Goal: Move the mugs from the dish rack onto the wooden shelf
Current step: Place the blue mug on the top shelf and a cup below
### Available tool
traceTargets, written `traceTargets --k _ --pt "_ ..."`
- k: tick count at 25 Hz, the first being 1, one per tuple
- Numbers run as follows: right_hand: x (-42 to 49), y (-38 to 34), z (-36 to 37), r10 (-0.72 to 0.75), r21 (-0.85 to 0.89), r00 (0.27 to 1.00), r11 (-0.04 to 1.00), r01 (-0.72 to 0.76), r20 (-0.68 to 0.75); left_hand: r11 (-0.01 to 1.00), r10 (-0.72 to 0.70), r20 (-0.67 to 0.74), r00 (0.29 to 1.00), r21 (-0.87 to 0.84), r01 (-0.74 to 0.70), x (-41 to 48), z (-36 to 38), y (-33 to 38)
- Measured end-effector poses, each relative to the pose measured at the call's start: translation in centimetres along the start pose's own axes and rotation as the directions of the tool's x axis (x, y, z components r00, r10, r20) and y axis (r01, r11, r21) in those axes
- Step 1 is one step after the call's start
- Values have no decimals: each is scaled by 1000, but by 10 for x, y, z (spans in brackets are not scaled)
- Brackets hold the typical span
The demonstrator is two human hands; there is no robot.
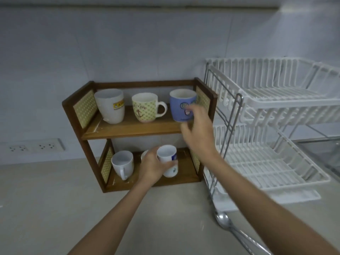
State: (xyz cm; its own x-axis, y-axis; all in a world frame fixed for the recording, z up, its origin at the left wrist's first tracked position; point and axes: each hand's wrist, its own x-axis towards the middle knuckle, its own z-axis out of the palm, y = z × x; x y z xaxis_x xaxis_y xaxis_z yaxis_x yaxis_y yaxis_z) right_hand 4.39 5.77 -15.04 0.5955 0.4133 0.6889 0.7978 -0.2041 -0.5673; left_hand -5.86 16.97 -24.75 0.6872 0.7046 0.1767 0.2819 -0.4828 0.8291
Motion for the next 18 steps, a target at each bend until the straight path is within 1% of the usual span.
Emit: traceTargets --k 1,2,3,4,5,6,7,8,9,11,15,18 --pt "-45 9 5 15 49 1000 999 -14 -19 1000 5 -1 1000 12 -5 4 2 3" --pt "-87 19 11 72 57 996 996 -75 44 999 8 -5 1000 39 -8 7 5 5" --pt "-124 31 19 161 24 973 986 -167 163 997 10 -12 1000 75 -9 12 11 8" --pt "-157 44 29 247 -70 919 969 -236 307 994 9 -12 1000 112 -8 17 18 10" --pt "-187 58 39 310 -205 842 948 -242 442 990 1 -3 1000 143 -1 22 26 13" --pt "-211 69 47 349 -323 759 927 -192 550 986 -12 9 1000 168 11 28 35 14" --pt "-230 78 53 369 -398 690 909 -126 623 982 -31 24 999 188 26 33 44 15" --pt "-243 85 58 374 -437 652 897 -73 659 978 -51 37 998 202 43 38 53 14" --pt "-251 90 60 376 -459 641 888 -41 669 975 -69 47 996 214 58 42 62 12" --pt "-257 96 62 377 -488 656 873 -15 654 969 -97 46 994 233 84 48 77 5" --pt "-258 100 65 383 -518 700 855 -22 602 954 -109 46 993 286 91 57 97 -14" --pt "-259 103 67 397 -521 701 853 -42 593 952 -114 39 993 289 98 64 105 -24"
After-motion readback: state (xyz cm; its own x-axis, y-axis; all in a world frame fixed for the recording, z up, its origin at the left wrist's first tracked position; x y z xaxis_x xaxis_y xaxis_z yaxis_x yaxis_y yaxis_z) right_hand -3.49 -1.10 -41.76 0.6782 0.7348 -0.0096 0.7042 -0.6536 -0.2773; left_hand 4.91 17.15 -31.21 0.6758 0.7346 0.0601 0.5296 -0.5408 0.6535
